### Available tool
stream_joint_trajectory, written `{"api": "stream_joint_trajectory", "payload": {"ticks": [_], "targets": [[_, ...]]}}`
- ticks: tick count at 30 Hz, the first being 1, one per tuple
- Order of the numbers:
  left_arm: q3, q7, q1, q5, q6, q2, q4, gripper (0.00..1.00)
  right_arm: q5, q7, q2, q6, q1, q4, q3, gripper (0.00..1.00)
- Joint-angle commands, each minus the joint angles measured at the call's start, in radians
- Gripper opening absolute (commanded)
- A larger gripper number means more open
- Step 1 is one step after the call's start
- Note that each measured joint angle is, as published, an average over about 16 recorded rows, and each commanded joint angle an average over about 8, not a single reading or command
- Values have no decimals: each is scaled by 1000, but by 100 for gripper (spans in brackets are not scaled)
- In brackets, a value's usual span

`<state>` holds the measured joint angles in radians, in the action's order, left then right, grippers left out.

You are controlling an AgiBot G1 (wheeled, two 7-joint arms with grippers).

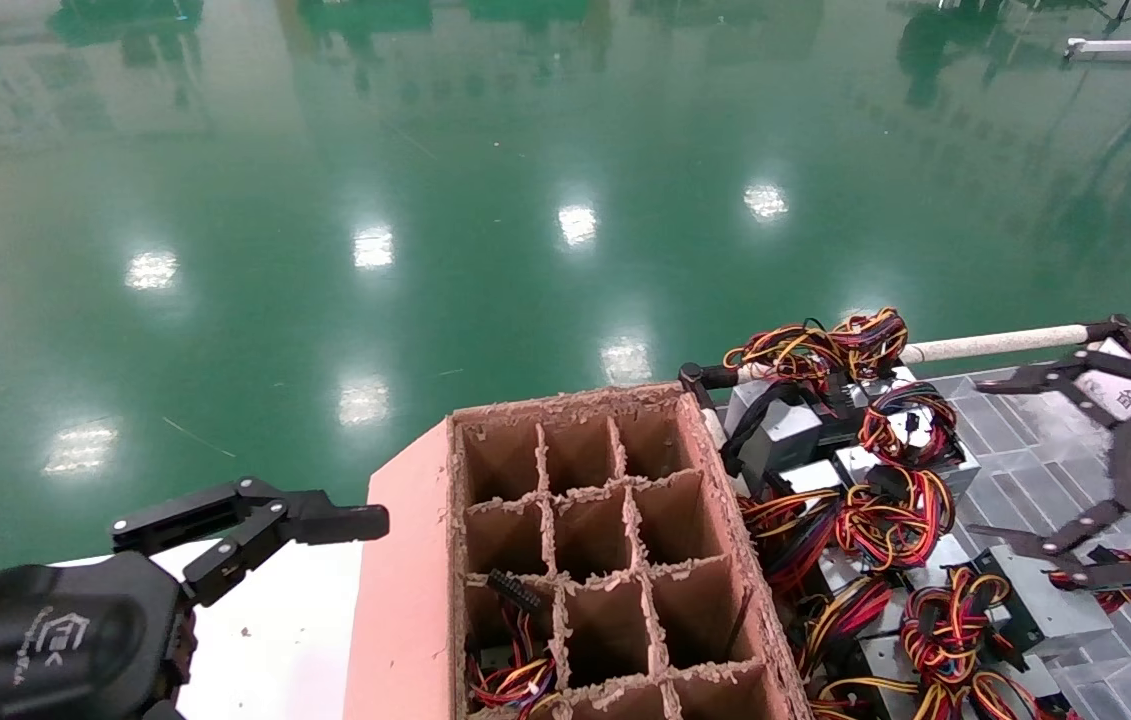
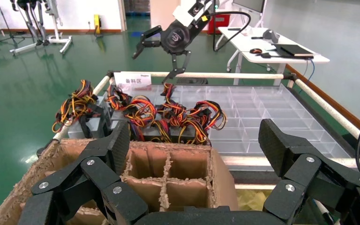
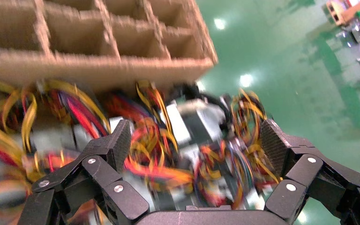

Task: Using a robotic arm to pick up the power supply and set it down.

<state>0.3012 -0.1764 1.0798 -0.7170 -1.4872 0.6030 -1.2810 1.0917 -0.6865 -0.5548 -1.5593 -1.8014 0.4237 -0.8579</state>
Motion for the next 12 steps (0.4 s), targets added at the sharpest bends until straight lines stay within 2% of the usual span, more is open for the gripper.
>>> {"api": "stream_joint_trajectory", "payload": {"ticks": [1, 9, 12], "targets": [[0, 0, 0, 0, 0, 0, 0, 100, -16, 40, -3, 3, 33, 39, 26, 100], [1, 0, 0, 0, 0, 0, 0, 100, -80, 194, -13, 14, 161, 191, 128, 100], [1, 0, 0, 0, 0, 0, 0, 100, -92, 223, -14, 16, 185, 219, 147, 100]]}}
